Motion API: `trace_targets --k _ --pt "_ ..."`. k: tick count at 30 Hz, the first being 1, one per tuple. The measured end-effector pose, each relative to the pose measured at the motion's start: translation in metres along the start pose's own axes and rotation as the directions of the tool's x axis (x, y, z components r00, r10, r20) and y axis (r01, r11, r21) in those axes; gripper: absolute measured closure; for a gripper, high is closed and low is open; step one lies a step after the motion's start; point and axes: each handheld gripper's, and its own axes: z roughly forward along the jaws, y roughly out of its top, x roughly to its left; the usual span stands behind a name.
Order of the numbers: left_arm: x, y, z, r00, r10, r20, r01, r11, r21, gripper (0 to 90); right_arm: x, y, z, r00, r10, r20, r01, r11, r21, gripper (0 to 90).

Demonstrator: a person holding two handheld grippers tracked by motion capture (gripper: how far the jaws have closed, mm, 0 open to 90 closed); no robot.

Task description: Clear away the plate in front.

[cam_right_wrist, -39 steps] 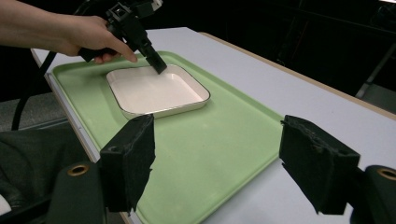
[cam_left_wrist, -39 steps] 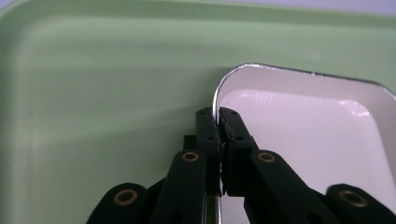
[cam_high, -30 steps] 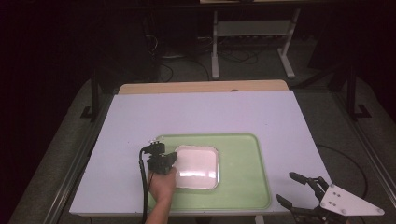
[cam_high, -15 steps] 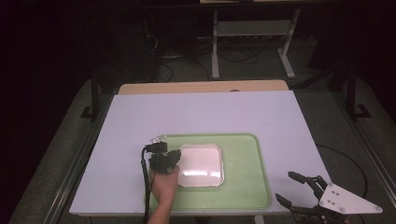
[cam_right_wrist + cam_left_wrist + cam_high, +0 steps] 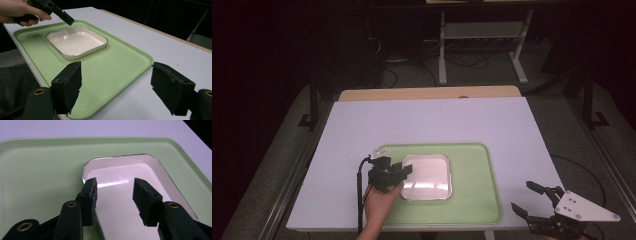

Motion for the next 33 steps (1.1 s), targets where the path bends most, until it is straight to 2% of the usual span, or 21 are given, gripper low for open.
trace_targets --k 1,2,3,8,11,13,16,18,19,21,22,26,33 --pt "-0.003 -0.001 -0.002 0.9989 0.04 0.026 -0.04 0.9992 0.001 52.0 -0.001 -0.001 0.0 1.0 0.007 0.005 -0.007 1.0 0.004 23.2" --pt "-0.003 -0.001 -0.002 0.9989 0.04 0.026 -0.04 0.9992 0.001 51.9 -0.001 -0.001 0.0 1.0 0.007 0.005 -0.007 1.0 0.004 23.2" --pt "-0.004 -0.002 -0.005 0.9961 0.074 0.048 -0.074 0.9973 -0.007 52.4 -0.002 -0.002 0.0 0.9999 0.009 0.009 -0.009 1.0 0.008 23.2" --pt "-0.005 -0.007 -0.011 0.9904 0.107 0.088 -0.104 0.9941 -0.03 51.9 -0.003 -0.003 0.001 0.9998 0.015 0.016 -0.015 1.0 0.017 22.7" --pt "-0.005 -0.011 -0.015 0.9815 0.153 0.115 -0.15 0.9882 -0.031 51.1 -0.004 -0.004 0.001 0.9996 0.019 0.022 -0.02 1.0 0.02 22.4" --pt "-0.005 -0.012 -0.016 0.981 0.152 0.12 -0.149 0.9883 -0.035 50.1 -0.004 -0.005 0.002 0.9994 0.024 0.027 -0.024 0.999 0.024 22.2" --pt "-0.004 -0.015 -0.02 0.9765 0.165 0.139 -0.161 0.9861 -0.041 50.1 -0.004 -0.005 0.002 0.9991 0.025 0.033 -0.026 0.999 0.025 22.1" --pt "-0.004 -0.015 -0.022 0.9714 0.188 0.145 -0.184 0.9821 -0.042 48.7 -0.004 -0.006 0.002 0.9989 0.031 0.036 -0.032 0.999 0.026 22.0" --pt "-0.004 -0.015 -0.024 0.9666 0.208 0.15 -0.204 0.9781 -0.042 48.6 -0.005 -0.006 0.003 0.9988 0.032 0.038 -0.033 0.999 0.028 22.0" --pt "-0.002 -0.016 -0.03 0.9606 0.224 0.165 -0.219 0.9746 -0.047 48.1 -0.005 -0.007 0.003 0.9984 0.036 0.044 -0.037 0.999 0.034 22.1" --pt "-0.002 -0.016 -0.03 0.9606 0.224 0.165 -0.219 0.9746 -0.047 48.0 -0.005 -0.007 0.003 0.9984 0.036 0.044 -0.037 0.999 0.034 22.1" --pt "0.003 -0.017 -0.037 0.9508 0.239 0.197 -0.233 0.9711 -0.054 47.1 -0.006 -0.008 0.004 0.9981 0.04 0.047 -0.042 0.999 0.034 22.1" --pt "0.013 -0.019 -0.049 0.9338 0.287 0.213 -0.277 0.9578 -0.077 44.9 -0.008 -0.009 0.003 0.9971 0.048 0.058 -0.05 0.998 0.033 22.1"
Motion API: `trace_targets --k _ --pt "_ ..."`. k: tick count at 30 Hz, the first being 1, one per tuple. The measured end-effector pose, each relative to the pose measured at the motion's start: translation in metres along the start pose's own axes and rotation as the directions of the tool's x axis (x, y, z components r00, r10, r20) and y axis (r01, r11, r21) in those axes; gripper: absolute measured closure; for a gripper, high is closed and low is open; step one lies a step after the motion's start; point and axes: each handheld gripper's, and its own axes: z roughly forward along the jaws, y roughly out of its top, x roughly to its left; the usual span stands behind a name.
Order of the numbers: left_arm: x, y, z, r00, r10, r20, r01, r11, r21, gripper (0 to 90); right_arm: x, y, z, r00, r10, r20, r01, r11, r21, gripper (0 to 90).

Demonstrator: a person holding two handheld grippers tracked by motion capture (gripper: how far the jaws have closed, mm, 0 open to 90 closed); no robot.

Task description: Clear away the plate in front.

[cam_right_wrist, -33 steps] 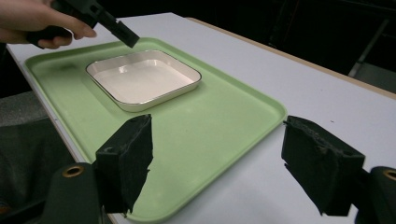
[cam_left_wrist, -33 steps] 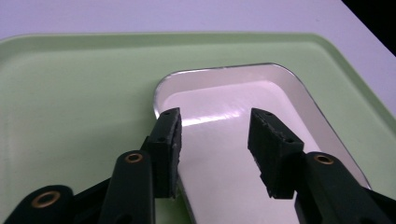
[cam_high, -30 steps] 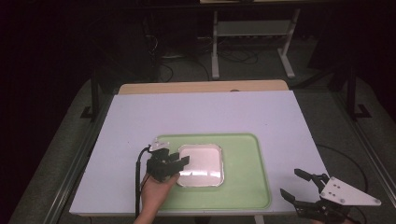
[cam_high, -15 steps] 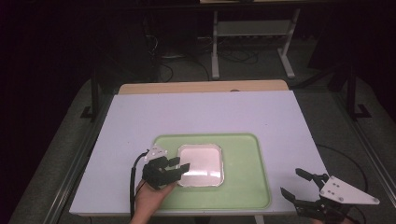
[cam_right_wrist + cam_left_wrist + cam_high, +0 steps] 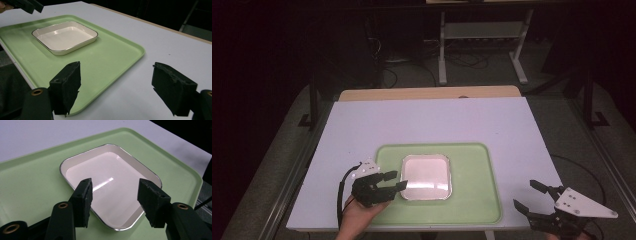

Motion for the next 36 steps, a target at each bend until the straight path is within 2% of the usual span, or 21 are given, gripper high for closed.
trace_targets --k 2,6,17,20,26,36 --pt "0.002 -0.002 -0.006 0.9998 0.018 0.005 -0.018 0.9998 -0.005 44.4 0.0 0.0 0.0 1.0 0.001 0.003 -0.002 1.0 0.002 22.1" --pt "0.005 -0.006 -0.013 0.9999 0.012 0.012 -0.012 0.9998 -0.014 44.0 0.0 0.0 0.0 1.0 0.001 0.009 -0.001 1.0 0.004 22.1" --pt "0.01 -0.018 -0.04 0.9987 0.049 -0.013 -0.05 0.9983 -0.03 42.7 -0.002 -0.002 0.0 0.9997 0.006 0.022 -0.006 1.0 0.015 22.1" --pt "0.011 -0.024 -0.05 0.9992 0.036 -0.015 -0.037 0.9984 -0.042 41.7 -0.003 -0.002 0.0 0.9997 0.006 0.024 -0.006 1.0 0.014 22.1" --pt "0.013 -0.031 -0.061 0.9986 0.038 -0.037 -0.04 0.9976 -0.057 40.0 -0.003 -0.002 0.002 0.9999 0.007 0.016 -0.008 1.0 0.023 21.4" --pt "0.017 -0.041 -0.07 0.9982 0.021 -0.056 -0.026 0.9954 -0.093 36.7 -0.003 -0.003 0.002 0.9998 0.015 0.014 -0.016 1.0 0.027 20.0"
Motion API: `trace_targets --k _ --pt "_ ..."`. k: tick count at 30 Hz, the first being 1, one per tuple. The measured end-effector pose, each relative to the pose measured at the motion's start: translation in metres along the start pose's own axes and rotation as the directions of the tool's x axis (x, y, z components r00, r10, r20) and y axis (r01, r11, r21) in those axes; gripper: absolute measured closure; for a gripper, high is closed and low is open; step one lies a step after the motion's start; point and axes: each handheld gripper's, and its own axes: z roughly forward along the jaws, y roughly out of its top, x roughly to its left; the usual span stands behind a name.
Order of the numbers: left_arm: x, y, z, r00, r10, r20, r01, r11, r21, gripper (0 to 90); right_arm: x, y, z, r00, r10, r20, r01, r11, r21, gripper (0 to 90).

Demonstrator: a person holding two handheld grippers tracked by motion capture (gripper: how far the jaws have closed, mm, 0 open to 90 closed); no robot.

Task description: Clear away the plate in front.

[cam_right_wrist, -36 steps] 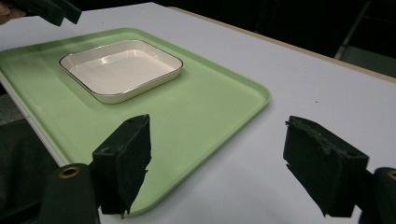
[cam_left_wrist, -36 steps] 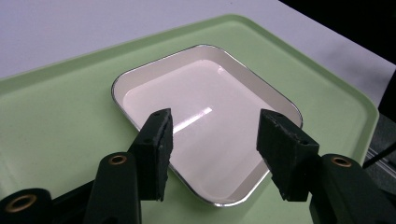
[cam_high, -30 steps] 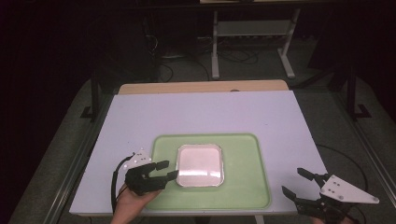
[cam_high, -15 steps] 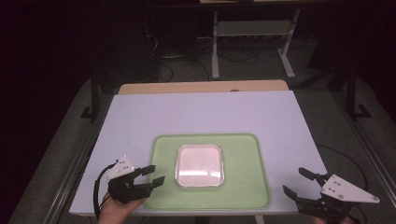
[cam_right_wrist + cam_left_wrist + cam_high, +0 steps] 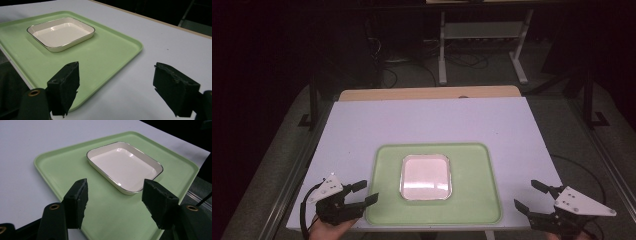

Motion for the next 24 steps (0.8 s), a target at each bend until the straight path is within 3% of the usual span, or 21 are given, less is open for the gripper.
trace_targets --k 6,17,24 --pt "0.0 -0.005 -0.001 0.9999 0.01 -0.013 -0.01 0.9999 -0.007 34.6 0.001 0.0 -0.001 1.0 -0.003 -0.005 0.003 1.0 0.001 19.2" --pt "0.005 -0.011 -0.004 0.9999 -0.011 -0.014 0.011 0.9999 -0.007 30.1 0.003 0.001 -0.003 0.9998 0.002 -0.019 -0.002 1.0 -0.021 18.3" --pt "0.004 -0.012 -0.003 0.9999 0.001 -0.017 -0.002 1.0 -0.01 30.1 0.01 0.003 0.006 0.9986 -0.026 -0.047 0.026 1.0 -0.005 17.8"
